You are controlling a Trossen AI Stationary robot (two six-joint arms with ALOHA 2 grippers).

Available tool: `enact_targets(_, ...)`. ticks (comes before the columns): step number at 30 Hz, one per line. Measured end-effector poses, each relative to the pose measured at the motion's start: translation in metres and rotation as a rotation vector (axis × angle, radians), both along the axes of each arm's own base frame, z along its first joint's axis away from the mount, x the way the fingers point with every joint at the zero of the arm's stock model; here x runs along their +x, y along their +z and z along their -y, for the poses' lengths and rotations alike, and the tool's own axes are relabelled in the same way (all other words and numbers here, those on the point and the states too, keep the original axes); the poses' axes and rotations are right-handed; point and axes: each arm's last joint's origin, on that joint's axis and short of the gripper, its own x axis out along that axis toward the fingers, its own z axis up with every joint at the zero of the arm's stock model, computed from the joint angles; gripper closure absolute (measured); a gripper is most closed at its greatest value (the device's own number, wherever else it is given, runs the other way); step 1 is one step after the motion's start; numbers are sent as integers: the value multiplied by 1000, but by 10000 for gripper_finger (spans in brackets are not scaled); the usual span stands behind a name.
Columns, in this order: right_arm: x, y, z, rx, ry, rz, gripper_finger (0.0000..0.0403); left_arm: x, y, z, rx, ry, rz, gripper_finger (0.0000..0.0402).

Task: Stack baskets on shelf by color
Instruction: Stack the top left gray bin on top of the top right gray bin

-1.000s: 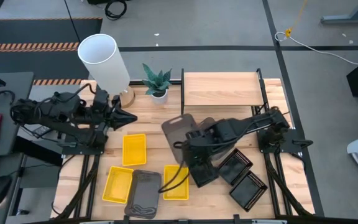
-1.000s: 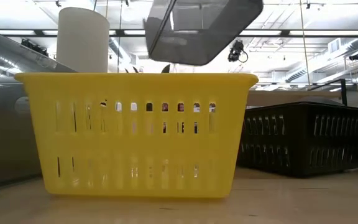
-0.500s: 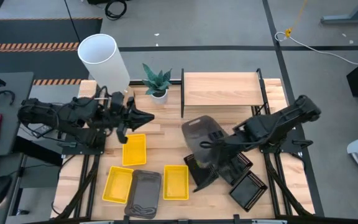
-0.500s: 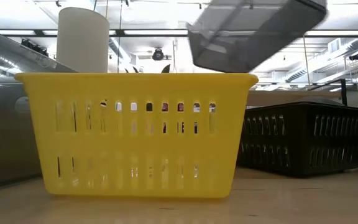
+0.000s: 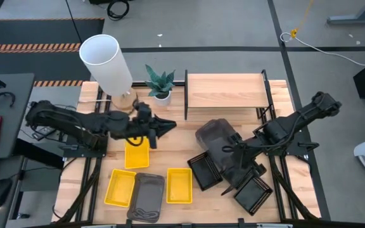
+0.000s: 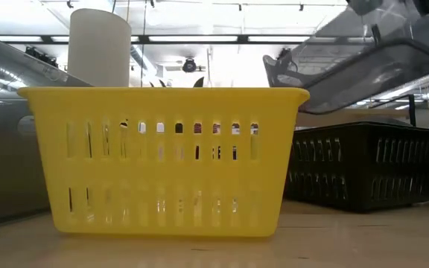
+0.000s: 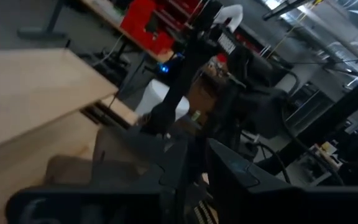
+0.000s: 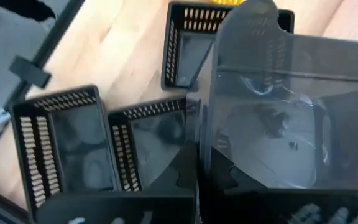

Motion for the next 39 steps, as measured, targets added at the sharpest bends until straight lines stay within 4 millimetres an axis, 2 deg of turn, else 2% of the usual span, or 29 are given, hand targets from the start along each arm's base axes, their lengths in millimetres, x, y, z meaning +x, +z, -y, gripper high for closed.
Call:
enact_targets(9, -4, -11, 2, -22, 21, -26, 401, 14, -16, 14, -66, -31, -43, 320)
enact_targets(26, -2, -13, 10, -86, 61, -15, 401, 14, -5, 18, -69, -75, 61, 320)
enact_targets(35, -2, -45, 18, -124, 64, -59, 401, 14, -5, 18, -66, -75, 60, 321)
enact_targets(39, -2, -54, 18, -130, 80, -57, 401, 14, -5, 18, -64, -75, 60, 320)
